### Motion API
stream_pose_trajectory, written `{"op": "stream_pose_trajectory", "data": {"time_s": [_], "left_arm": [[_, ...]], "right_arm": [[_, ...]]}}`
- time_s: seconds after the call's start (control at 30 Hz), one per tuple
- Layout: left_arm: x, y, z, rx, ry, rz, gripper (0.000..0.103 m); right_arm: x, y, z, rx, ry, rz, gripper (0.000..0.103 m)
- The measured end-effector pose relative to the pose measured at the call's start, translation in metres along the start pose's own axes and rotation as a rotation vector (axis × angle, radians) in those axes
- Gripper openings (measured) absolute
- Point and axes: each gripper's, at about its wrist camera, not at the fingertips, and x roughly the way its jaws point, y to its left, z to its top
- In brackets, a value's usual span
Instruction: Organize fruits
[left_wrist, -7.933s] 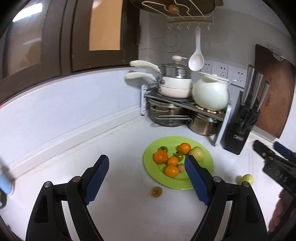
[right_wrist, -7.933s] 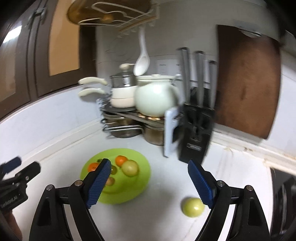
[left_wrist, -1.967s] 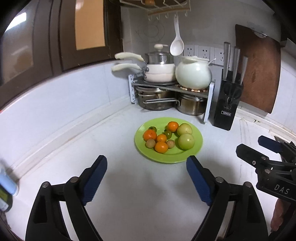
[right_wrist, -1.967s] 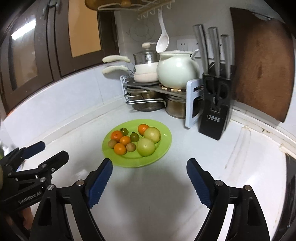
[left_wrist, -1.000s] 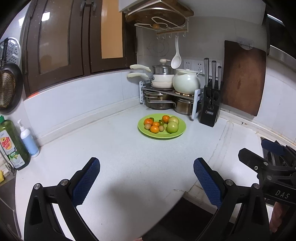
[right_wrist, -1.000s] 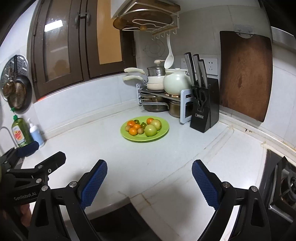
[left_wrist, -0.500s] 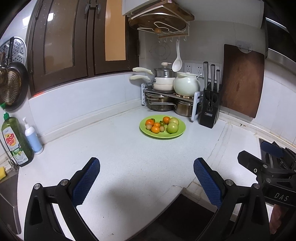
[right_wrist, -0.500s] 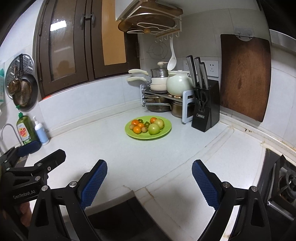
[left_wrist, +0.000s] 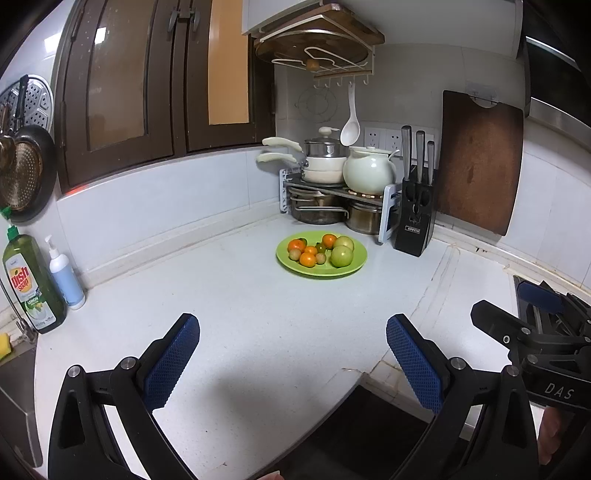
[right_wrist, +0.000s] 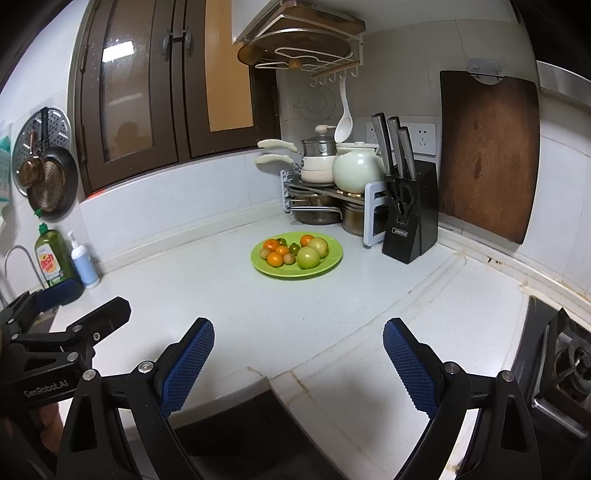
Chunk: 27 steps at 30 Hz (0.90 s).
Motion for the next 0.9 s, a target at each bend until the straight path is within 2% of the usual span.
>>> {"op": "stream_pose_trajectory", "data": {"time_s": [0.9], "left_arm": [[-0.0018, 0.0026, 0.0007, -0.001, -0.003, -0.003, 0.103]], "right_arm": [[-0.0013, -0.002, -0.0003, -0.003, 0.002, 0.007, 0.094]]}}
